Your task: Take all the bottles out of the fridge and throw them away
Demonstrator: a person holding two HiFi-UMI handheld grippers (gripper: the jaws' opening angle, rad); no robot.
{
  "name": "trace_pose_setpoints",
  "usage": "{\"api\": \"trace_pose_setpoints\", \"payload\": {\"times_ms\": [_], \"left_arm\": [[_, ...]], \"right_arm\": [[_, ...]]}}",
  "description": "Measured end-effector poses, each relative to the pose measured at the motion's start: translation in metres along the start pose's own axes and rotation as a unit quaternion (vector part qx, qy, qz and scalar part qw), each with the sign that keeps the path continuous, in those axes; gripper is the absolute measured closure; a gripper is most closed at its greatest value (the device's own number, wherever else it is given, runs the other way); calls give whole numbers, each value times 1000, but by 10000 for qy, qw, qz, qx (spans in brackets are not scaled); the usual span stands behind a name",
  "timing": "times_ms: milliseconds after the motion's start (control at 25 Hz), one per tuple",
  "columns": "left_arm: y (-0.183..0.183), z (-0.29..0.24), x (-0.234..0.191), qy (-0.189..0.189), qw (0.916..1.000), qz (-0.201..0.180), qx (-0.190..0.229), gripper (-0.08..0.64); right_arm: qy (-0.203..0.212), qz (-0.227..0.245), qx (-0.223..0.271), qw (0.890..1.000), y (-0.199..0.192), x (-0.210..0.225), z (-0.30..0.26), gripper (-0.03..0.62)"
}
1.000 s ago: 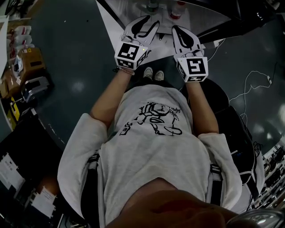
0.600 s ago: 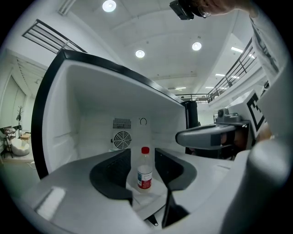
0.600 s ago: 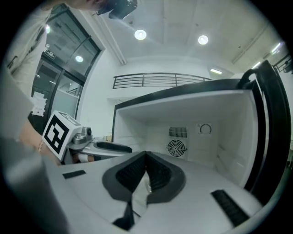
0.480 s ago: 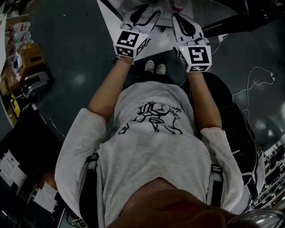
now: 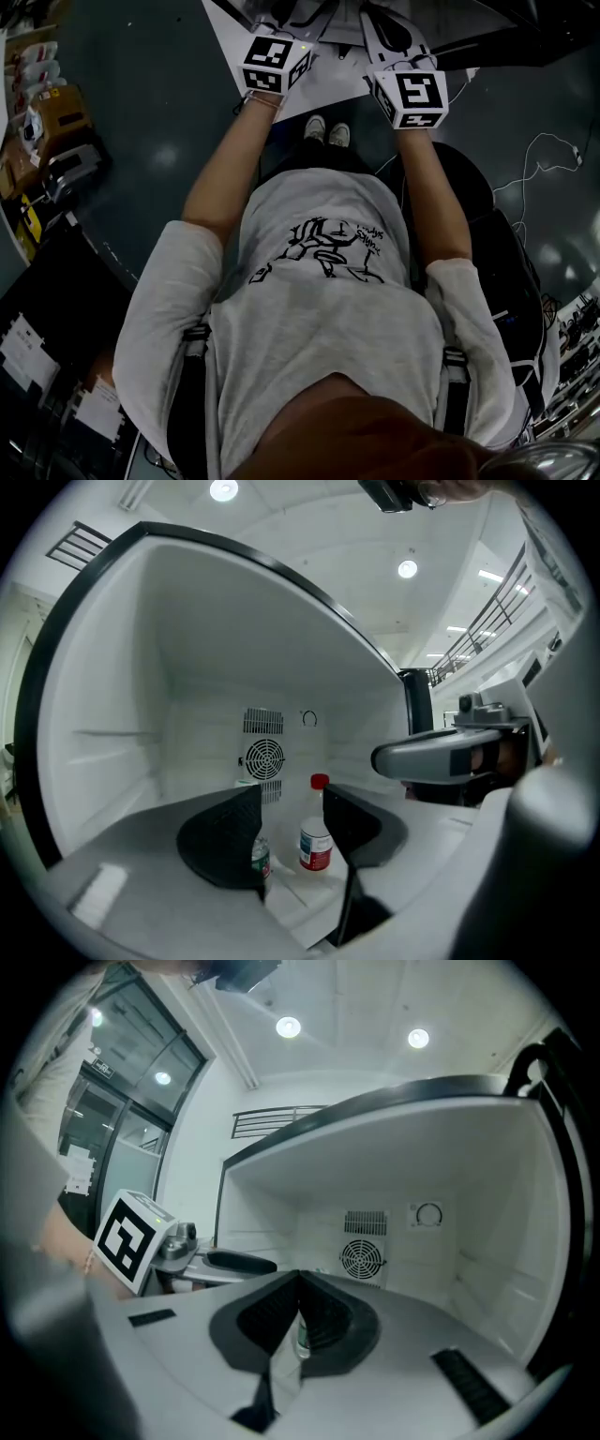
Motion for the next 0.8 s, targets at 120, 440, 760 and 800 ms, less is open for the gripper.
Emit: {"api": "trace_pose_setpoints", "payload": {"times_ms": [120,440,760,800], "left_arm": [[0,-4,-6,17,10000,58,25,364],[-8,-13,-20,113,9999,59,12,336],[-12,-35,-31,172,9998,93,7,301],[-13,-40,-32,181,9998,81,-19,298]], "right_arm": [[-28,-7,-23,10000,0,1,-4,584],[-76,-30,-90,9999,-4,3,-14,584],[-119,-81,-115,9998,-6,6,-18,584],[-130,-84,-119,9998,-7,8,-20,584]]}}
Point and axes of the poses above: the fingertips, and each gripper's own axes: z backward along the fingers, x to its right, y out of its top, the point moved 10 cm from there along z, backward along the fingers, and after that the axes turned 3 degrees about -x, right-handed, at the moved point
